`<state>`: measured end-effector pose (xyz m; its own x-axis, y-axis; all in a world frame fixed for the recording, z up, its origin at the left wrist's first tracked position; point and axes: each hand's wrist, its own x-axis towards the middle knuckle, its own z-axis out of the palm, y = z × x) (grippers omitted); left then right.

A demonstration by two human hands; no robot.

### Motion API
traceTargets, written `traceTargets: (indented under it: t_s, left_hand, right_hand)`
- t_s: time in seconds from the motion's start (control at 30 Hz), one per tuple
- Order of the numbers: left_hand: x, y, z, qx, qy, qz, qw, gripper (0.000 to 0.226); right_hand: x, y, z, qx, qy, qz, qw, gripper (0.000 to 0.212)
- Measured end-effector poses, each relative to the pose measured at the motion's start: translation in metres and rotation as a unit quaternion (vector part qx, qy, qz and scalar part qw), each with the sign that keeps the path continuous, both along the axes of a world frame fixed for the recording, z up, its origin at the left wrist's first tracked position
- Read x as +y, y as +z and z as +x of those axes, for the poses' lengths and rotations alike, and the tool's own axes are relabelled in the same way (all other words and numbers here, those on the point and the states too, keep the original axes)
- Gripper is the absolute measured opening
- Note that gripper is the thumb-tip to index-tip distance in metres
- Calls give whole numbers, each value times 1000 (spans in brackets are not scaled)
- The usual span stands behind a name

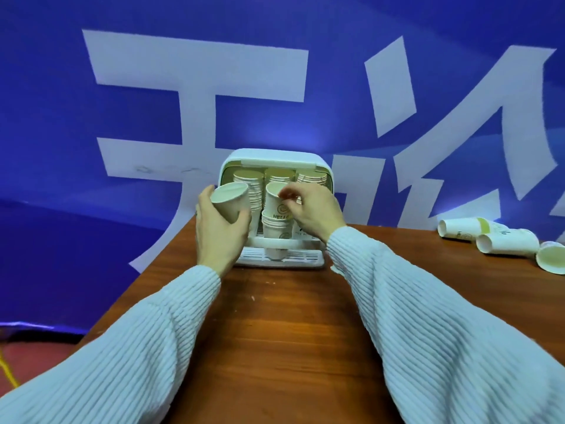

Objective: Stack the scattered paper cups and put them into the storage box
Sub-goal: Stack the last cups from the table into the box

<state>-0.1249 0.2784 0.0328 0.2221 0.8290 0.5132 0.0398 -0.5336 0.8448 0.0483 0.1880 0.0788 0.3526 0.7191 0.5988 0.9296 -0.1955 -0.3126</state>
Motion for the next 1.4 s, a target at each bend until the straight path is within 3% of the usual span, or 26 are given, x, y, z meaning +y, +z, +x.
traceTargets:
  t_s: [0.13, 0.23, 0.37, 0.5, 0.63, 0.77, 0.9, 1.03, 1.17, 1.27, 1.4]
  left_hand:
    - [10, -6, 4, 18, -5, 0, 1000, 75]
    - [13, -3, 13, 34, -14, 2, 999, 73]
    - [11, 15, 32, 16, -33, 1, 999, 71]
    - [11, 34, 55, 16, -41, 46, 998, 71]
    - [14, 31, 70, 132, -77, 90, 984, 79]
    - [15, 12, 75, 344, -45, 124, 930, 69]
    - [7, -5, 71, 390, -38, 138, 910, 57]
    - [-1, 1, 78, 395, -18, 149, 906, 52]
    - [-41, -4, 90, 253, 8, 279, 926, 51]
    - [-88, -21, 111, 187, -76, 354, 913, 45]
    - [-143, -39, 150, 182, -170, 356, 901, 45]
  right_hand:
    - [5, -11, 3, 18, 20, -114, 993, 26]
    - [2, -23, 4, 22, 31, -143, 989, 30]
    - [-3, -34, 4, 2, 52, -119, 992, 37]
    - [-17, -57, 5, 30, 19, -2, 999, 40]
    - [-33, -71, 15, 45, -8, 45, 998, 34]
    - [-47, -75, 26, 49, -22, 29, 998, 35]
    - [-62, -79, 32, 73, -36, 36, 996, 33]
    - [-82, -84, 37, 85, -48, 38, 995, 33]
    - [-110, -87, 52, 112, -76, 50, 990, 33]
    - [-136, -88, 66, 126, -99, 61, 985, 33]
    - [-178, -90, 94, 151, -134, 75, 976, 32]
